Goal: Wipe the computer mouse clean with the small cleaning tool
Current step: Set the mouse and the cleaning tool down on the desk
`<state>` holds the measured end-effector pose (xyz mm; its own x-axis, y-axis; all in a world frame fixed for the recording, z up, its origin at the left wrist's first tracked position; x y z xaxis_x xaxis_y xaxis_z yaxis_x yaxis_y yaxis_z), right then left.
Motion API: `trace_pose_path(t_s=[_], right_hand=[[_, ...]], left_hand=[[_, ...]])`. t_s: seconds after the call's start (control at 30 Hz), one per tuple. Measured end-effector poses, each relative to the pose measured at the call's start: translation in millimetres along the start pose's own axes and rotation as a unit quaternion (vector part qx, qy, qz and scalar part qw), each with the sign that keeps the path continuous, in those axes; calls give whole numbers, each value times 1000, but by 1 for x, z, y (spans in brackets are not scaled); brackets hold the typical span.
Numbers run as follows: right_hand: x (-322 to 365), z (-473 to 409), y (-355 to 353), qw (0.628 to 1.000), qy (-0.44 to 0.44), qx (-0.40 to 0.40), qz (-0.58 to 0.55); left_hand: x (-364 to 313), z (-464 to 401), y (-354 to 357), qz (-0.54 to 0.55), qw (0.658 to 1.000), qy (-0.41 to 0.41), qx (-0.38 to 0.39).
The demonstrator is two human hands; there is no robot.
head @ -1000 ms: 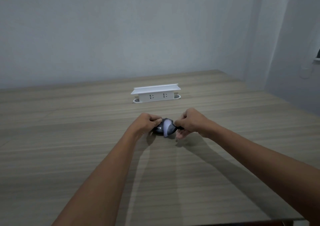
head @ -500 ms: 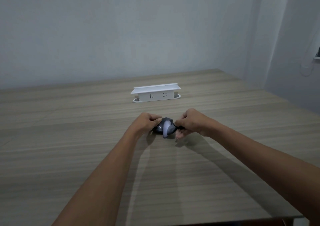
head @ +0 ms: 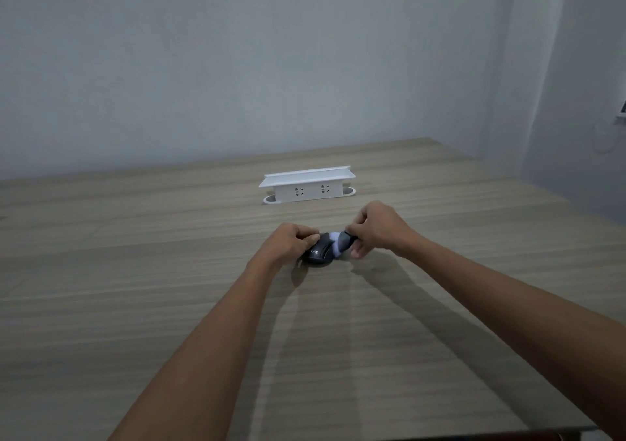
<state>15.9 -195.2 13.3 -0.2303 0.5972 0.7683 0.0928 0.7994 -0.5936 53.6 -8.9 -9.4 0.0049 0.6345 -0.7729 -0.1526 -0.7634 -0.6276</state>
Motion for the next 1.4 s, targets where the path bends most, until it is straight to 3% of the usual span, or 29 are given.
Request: trace_pose_path(t_s=[0.27, 0.57, 0.9, 1.07, 1.4], right_hand=[[3, 3, -8, 994, -88, -62, 31], [-17, 14, -12, 961, -171, -129, 176], [-38, 39, 9, 920, -211, -103, 314], [-37, 40, 11, 918, -228, -81, 314], [-38, 32, -21, 923, -225, -113, 292]], left_hand=[[-2, 5, 3, -49, 998, -4, -41], [-8, 22, 11, -100, 993, 36, -57], [4, 16, 15, -100, 989, 70, -87], [4, 20, 15, -116, 985, 80, -95], [1, 25, -13, -132, 975, 73, -163]])
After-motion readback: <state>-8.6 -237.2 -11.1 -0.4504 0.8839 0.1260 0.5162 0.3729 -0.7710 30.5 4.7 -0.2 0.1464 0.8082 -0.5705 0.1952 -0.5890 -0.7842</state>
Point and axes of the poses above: each hand's wrist, its own z-axis away from the middle knuckle, its own y-axis out of the palm, x = y × z, the point moved 3 cm from there along -z, towards the middle knuckle, and after that the axes turned 13 degrees about -y, right-handed, at the moved point
